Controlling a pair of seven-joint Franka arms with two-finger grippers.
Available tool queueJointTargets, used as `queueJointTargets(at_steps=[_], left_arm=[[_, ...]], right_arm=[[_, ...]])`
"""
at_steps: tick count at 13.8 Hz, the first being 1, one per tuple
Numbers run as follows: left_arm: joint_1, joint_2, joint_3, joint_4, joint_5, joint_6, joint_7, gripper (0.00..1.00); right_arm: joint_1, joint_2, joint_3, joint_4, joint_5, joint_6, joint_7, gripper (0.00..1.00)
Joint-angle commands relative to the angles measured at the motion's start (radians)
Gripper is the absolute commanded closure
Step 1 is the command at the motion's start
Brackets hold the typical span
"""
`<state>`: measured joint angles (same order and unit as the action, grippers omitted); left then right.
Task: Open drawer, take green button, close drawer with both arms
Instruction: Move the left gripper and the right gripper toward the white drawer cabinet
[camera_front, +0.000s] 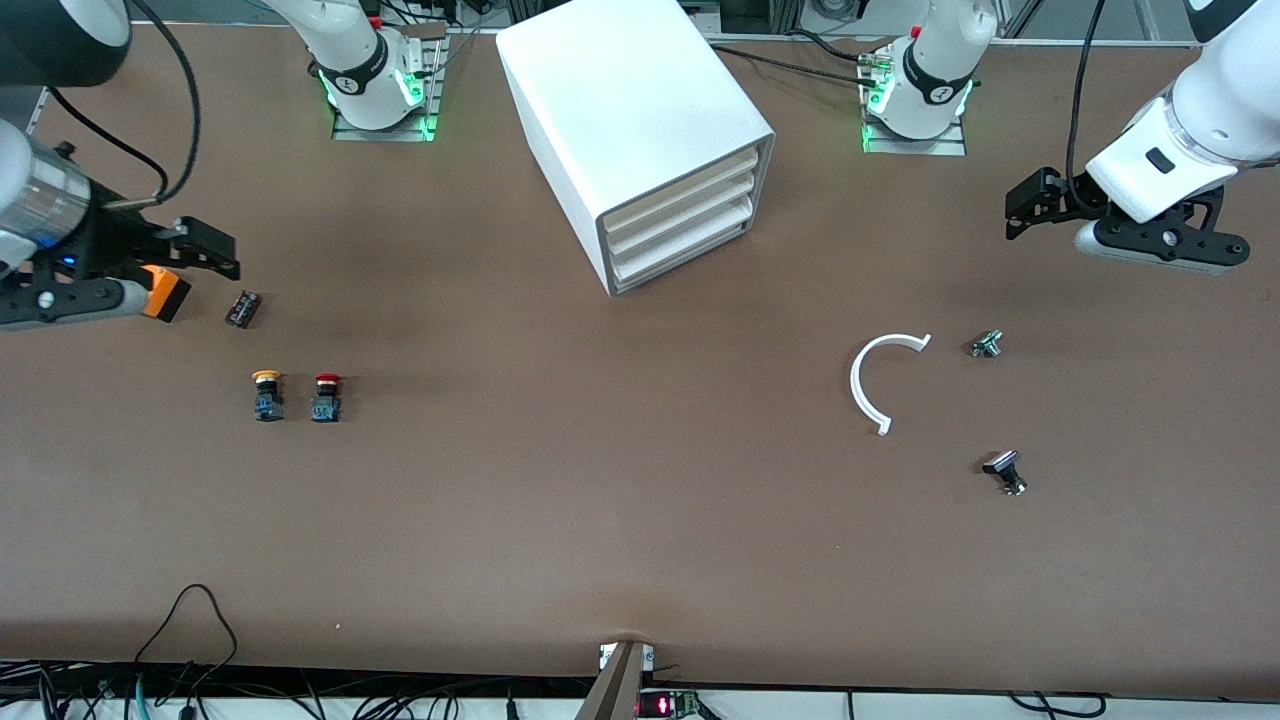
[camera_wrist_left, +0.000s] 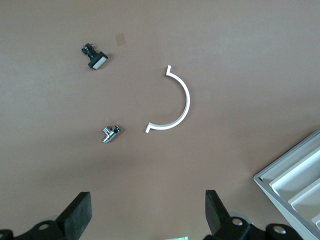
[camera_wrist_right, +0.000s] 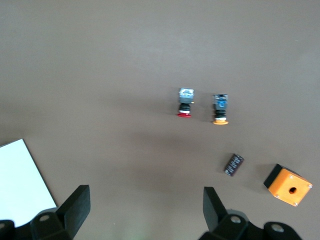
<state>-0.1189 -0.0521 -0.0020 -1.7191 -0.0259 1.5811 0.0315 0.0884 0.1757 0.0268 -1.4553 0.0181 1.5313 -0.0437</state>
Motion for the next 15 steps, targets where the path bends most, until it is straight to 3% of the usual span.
queueJointTargets(at_steps=[1,4,8,10,13,15], left_arm=[[0.01,0.046,0.008,0.041,-0.067,-0.059,0.021,0.0],[-0.001,0.048,0.004,0.052,-0.092,-0.134,0.018,0.0],[0.018,0.101,0.013,0.052,-0.345,-0.265,0.021,0.0],[0.024,0.179,0.013,0.043,-0.466,-0.289,0.027,0.0],[0.074,0.372,0.013,0.052,-0.847,-0.351,0.233,0.0],[0.056,0.435,0.004,0.062,-0.894,-0.339,0.38,0.0]], right_arm=[[0.036,0.024,-0.004,-0.005,0.022,0.027,0.01,0.0],[0.098,0.062,-0.004,-0.007,0.032,0.061,0.057,0.0],[0.189,0.097,-0.004,-0.007,0.037,0.118,0.212,0.0],[0.235,0.119,-0.004,-0.005,0.036,0.151,0.266,0.0],[0.298,0.157,-0.004,0.004,0.039,0.217,0.333,0.0],[0.33,0.195,-0.004,0.007,0.042,0.253,0.404,0.0]])
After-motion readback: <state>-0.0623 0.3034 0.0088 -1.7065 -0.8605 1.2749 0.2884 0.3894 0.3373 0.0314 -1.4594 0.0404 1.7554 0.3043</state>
